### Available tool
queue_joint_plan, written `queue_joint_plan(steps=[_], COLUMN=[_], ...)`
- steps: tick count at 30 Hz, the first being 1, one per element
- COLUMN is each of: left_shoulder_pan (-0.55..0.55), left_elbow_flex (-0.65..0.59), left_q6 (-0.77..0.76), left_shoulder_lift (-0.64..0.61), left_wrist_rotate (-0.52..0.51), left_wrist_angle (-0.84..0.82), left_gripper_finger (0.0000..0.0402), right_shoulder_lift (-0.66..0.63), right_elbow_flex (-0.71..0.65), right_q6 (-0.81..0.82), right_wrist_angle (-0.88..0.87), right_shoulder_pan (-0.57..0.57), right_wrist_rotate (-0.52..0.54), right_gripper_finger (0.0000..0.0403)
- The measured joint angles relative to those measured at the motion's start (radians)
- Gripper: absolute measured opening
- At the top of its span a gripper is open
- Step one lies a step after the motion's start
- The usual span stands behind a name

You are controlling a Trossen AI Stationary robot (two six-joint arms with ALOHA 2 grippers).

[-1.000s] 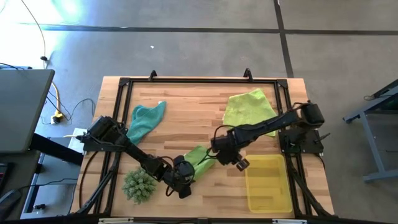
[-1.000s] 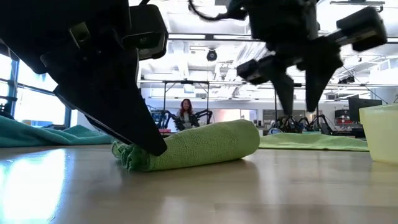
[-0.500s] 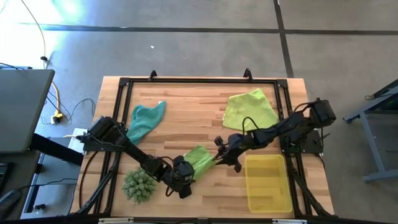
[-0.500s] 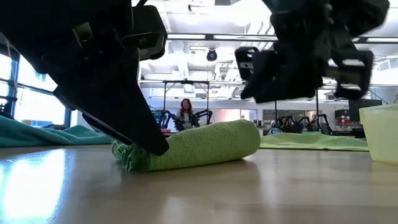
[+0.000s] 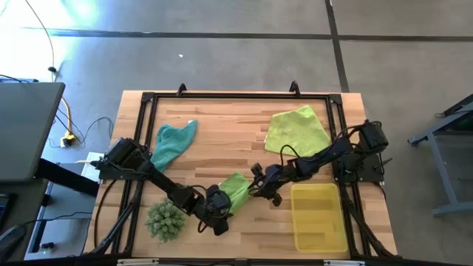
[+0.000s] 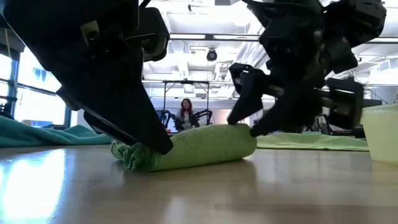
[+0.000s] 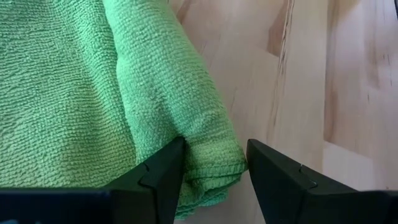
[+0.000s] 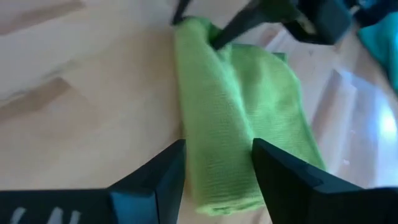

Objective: Roll microfiber towels into tight, uniform cylinder then place into a basket
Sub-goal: Roll the green microfiber cloth

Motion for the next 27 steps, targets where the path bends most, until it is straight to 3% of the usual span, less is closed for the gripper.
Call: queue_joint_plan(steps=[17, 27], left_shoulder_pan=[-0.001, -0.001], left_elbow_flex=[0.0, -0.003], left_q6=[0.0, 0.013], left_shoulder_lift=[-0.01, -0.071], left_wrist_rotate=[0.01, 0.025], left_wrist_angle=[0.004, -0.051], left_gripper_finger=[0.0168, 0.0168], right_shoulder_lift=[0.112, 0.114], right_elbow_flex=[0.003, 0.003], right_q6=[0.063, 0.168], right_wrist_angle=[0.01, -0.012], right_shoulder_pan=[-0.009, -0.009], right_wrist_rotate=[-0.007, 0.003], right_gripper_finger=[0.0163, 0.0044])
